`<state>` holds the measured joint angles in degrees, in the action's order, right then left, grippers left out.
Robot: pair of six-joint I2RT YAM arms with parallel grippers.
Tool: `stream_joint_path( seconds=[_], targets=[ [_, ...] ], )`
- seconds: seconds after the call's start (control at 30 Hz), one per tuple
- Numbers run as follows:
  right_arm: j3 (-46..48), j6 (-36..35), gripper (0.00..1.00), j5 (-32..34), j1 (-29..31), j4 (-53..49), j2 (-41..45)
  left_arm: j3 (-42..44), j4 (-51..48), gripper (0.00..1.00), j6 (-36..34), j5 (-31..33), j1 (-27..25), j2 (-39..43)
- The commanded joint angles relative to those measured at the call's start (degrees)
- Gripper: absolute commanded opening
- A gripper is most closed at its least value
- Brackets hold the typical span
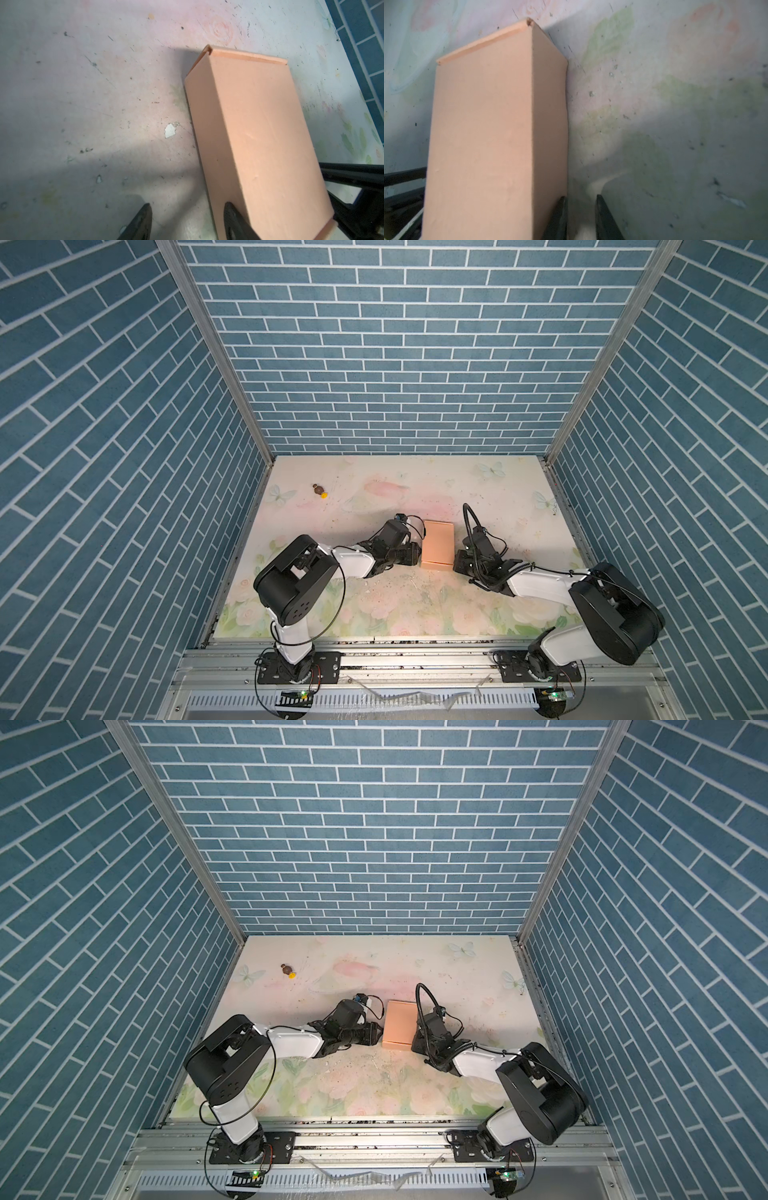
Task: Fold the paper box
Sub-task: 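Press both grippers inward against the box's sides to center it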
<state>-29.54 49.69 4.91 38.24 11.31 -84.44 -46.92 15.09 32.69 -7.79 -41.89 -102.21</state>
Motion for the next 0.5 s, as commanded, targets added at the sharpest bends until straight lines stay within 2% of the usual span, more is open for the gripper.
stream_joint_path(
  seconds=[0.0,0.27,0.47],
  targets=[
    [0.63,4.05,0.26,-4.41,0.79,5.95,-1.94,1.61,-4.98,0.58,0.80,-0.16,-1.15,-0.94],
    [0.82,5.35,0.26,-5.70,0.79,8.51,-2.96,1.76,-5.38,0.58,0.89,0.76,-1.70,-0.58],
    [0.30,2.22,0.28,-2.13,0.50,3.41,-0.92,3.26,-4.76,0.58,1.12,2.57,-1.62,1.67]
  ],
)
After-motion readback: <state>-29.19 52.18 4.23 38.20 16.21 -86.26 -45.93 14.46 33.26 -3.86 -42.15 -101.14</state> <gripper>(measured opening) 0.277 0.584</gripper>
